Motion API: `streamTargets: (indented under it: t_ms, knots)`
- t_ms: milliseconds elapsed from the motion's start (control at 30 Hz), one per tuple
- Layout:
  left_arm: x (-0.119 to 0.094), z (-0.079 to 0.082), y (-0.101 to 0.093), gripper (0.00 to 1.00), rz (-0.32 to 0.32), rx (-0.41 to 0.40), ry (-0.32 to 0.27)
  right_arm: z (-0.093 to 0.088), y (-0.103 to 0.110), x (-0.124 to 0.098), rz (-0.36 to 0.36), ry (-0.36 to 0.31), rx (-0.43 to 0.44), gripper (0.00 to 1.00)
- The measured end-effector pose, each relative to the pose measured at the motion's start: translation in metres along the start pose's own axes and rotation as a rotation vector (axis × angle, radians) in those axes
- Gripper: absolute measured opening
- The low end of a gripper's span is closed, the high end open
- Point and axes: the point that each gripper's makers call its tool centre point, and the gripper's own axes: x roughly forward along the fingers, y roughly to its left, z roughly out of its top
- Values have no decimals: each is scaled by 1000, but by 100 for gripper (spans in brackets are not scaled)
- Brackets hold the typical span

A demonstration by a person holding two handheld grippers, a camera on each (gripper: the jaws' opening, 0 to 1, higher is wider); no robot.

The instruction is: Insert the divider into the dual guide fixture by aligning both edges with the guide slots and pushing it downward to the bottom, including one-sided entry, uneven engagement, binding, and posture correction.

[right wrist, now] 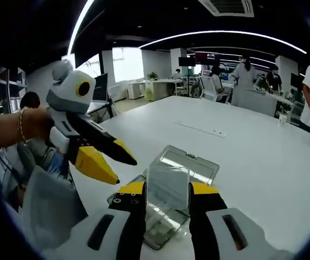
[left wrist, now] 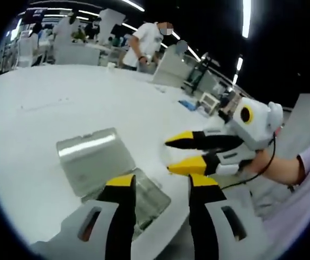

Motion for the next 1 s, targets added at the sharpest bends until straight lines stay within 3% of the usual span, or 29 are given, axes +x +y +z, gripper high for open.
streamTargets:
  t_ms: [167, 367, 1000]
  knots:
    - [-6, 0, 3, 26, -17, -102, -46, -3, 18, 8, 32, 15, -22, 26]
    - [-10, -9, 8, 22, -13, -150, -39, 0, 39, 9, 65, 3, -44, 26]
    - [-9, -14, 2, 8, -61, -241, -19, 8, 51, 8, 83, -32, -73, 26]
